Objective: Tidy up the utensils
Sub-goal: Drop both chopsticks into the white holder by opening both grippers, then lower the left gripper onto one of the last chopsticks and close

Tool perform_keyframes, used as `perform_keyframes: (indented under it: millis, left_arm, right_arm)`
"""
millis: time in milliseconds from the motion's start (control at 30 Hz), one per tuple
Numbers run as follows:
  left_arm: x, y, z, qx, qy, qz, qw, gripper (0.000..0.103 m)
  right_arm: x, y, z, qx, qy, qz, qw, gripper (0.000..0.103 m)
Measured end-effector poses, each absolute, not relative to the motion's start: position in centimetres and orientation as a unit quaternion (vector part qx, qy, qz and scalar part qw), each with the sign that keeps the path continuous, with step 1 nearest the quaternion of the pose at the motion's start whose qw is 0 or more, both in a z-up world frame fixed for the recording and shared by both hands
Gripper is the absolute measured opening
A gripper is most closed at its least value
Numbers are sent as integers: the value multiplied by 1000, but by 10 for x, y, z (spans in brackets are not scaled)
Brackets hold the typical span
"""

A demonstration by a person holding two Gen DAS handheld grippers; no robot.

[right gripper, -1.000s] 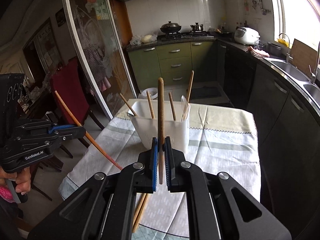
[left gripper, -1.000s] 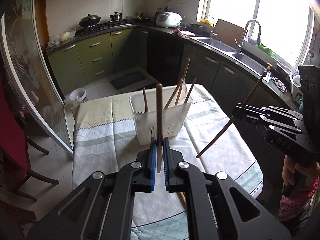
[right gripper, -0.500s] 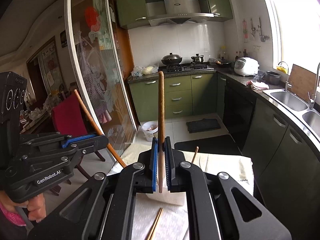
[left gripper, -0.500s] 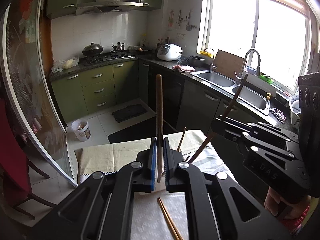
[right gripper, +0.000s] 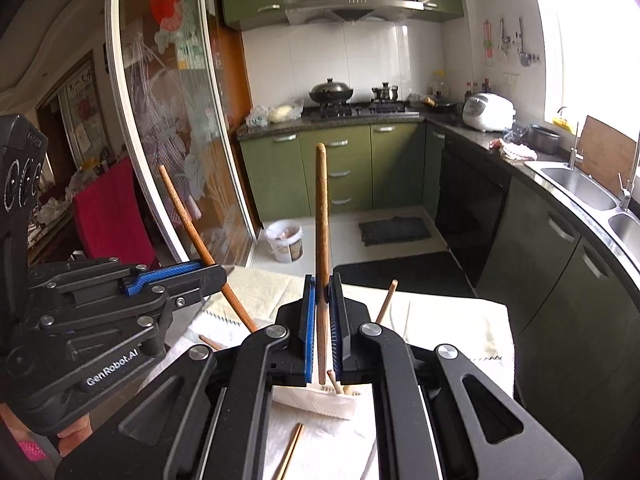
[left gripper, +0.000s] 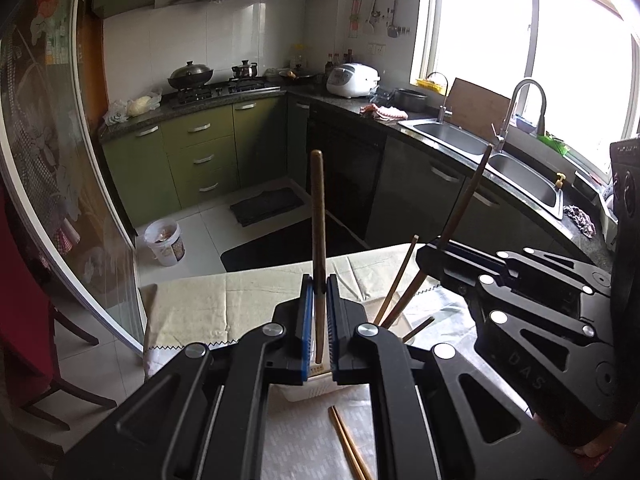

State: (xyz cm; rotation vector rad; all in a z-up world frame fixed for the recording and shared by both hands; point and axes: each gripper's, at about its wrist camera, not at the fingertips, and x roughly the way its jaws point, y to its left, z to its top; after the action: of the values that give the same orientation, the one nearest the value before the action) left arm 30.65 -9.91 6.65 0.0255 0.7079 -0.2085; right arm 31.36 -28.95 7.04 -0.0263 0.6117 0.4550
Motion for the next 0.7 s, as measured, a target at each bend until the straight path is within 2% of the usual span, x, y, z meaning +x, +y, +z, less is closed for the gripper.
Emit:
perform_keyframes:
  millis: [133, 200, 267, 367, 533, 567, 700]
  left_arm:
    - [310, -98, 50, 17, 366, -102, 925, 8]
    - [308, -97, 46, 18, 369, -101, 924, 12]
    - [305, -95, 47, 18, 367, -100, 925, 25]
    - [298, -94, 52, 17, 359, -99, 928, 26]
    - [265, -88, 67, 8, 344, -111, 932, 28]
    - [257, -86, 67, 8, 346, -111, 932, 33]
    - [229, -81, 43, -8, 390, -117, 913, 48]
  right_arm:
    - [321, -287, 56, -15, 320, 224, 920, 8]
    - [323, -288, 53, -13, 324, 223, 919, 8]
    - [322, -288, 52, -15, 324, 224, 919, 9]
    - [316, -290, 55, -14, 321, 224, 920, 10]
    - [274, -311, 73, 9, 285, 250, 925, 20]
    - [264, -318, 76, 13, 277, 254, 927, 21]
    - [219, -351, 70, 25, 266, 256, 929, 36]
